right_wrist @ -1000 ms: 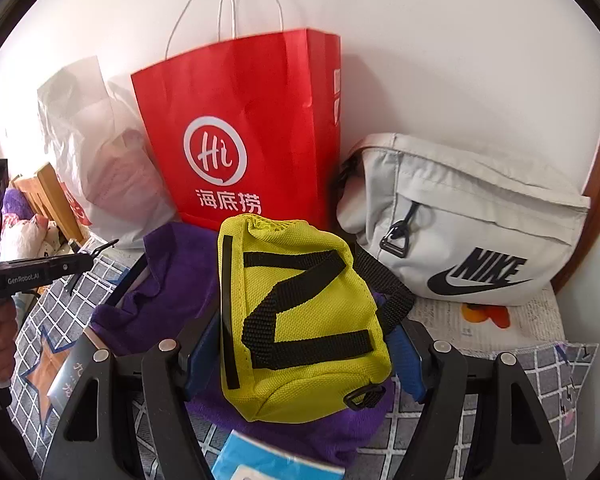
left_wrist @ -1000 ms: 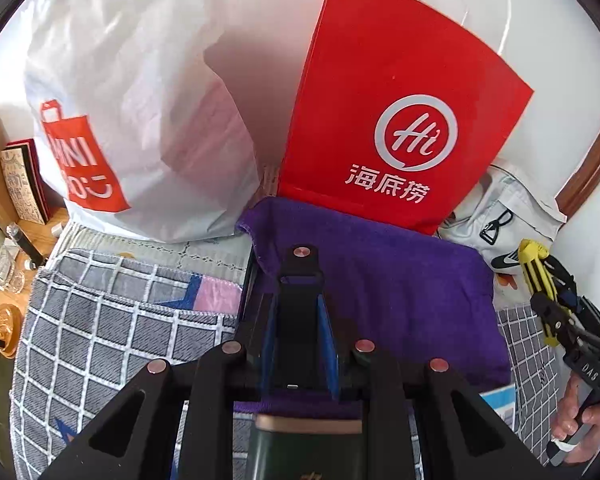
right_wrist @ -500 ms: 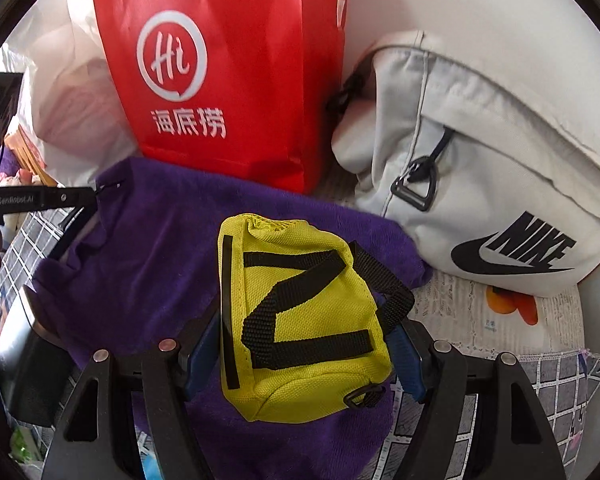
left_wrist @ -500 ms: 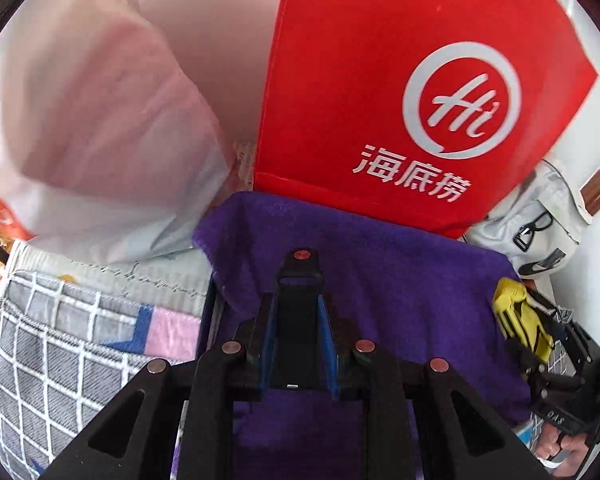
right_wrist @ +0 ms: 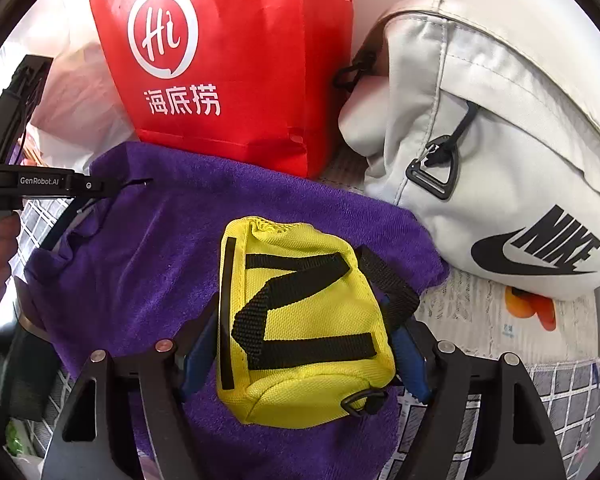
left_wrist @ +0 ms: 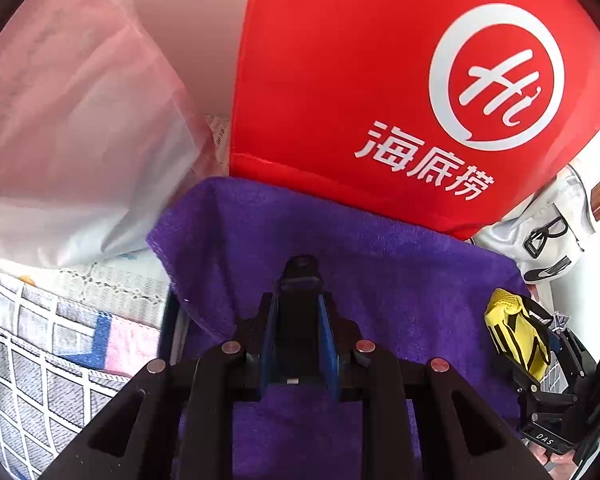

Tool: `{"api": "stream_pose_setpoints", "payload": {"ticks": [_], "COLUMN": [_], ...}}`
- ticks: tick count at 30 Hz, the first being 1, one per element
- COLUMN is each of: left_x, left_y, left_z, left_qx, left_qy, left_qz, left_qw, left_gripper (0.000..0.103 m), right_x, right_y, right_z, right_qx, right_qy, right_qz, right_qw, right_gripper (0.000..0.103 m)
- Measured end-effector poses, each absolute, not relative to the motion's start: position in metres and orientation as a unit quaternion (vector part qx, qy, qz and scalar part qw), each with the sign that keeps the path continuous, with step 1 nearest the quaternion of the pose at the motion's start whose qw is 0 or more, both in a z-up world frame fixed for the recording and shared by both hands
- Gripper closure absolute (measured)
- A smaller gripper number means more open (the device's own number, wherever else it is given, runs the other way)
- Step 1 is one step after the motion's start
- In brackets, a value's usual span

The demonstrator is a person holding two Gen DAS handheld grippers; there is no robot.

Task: Organize soft objects
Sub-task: 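Open the right tool over the purple towel while the left tool releases the strap there, then move the right tool back over the pile of items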

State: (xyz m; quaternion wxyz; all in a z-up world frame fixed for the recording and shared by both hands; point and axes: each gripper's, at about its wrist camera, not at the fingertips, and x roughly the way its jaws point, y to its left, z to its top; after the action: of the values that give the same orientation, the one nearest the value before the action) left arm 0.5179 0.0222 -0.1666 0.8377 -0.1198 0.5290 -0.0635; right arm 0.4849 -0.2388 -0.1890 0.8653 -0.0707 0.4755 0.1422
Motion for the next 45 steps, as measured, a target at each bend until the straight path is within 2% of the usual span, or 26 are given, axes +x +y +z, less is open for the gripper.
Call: {"api": "stream_pose_setpoints", "payload": {"ticks": [3,8,10,14,23,35,44,45], "left_x": [0.520,0.516,0.510,0.491,0.424,0.306,0.235,0.227], "left_y": [0.019,0.021,0.025,0.033,0.055,0.082,0.091,0.093], "left_z": [-0.168,-0.161,-0.154,-0.132,-0.089,-0.057,-0.077,-0.082], "left_qx": [-0.119,-0.113,-0.109,-0.093,-0.084,-0.113,-0.135,-0.139], "left_qy": [0.535,0.535,0.532,0.515,0.482,0.453,0.465,0.469], "left_qz": [-0.068,-0.061,-0.057,-0.044,-0.001,-0.011,-0.006,-0.005], "left_qw": [0.834,0.835,0.838,0.851,0.872,0.884,0.875,0.872], "left_gripper": [0.078,0.068,0.060,0.054,0.054,0.054,0.054,0.054], "right_x": [0.486,0.486,0.483,0.471,0.399,0.284,0.196,0.188], "right_y": [-0.237,-0.238,-0.240,-0.248,-0.251,-0.242,-0.223,-0.218], "right_z": [-0.189,-0.183,-0.175,-0.153,-0.104,-0.084,-0.084,-0.088], "right_qx": [-0.067,-0.049,-0.047,-0.022,-0.028,-0.009,-0.008,-0.011], "right_qy": [0.475,0.469,0.459,0.434,0.408,0.419,0.395,0.397], "right_qz": [0.146,0.156,0.150,0.129,0.114,0.114,0.157,0.164], "right_qw": [0.865,0.868,0.875,0.891,0.905,0.901,0.905,0.903], "right_gripper": [0.023,0.023,0.023,0.023,0.023,0.023,0.023,0.026]}}
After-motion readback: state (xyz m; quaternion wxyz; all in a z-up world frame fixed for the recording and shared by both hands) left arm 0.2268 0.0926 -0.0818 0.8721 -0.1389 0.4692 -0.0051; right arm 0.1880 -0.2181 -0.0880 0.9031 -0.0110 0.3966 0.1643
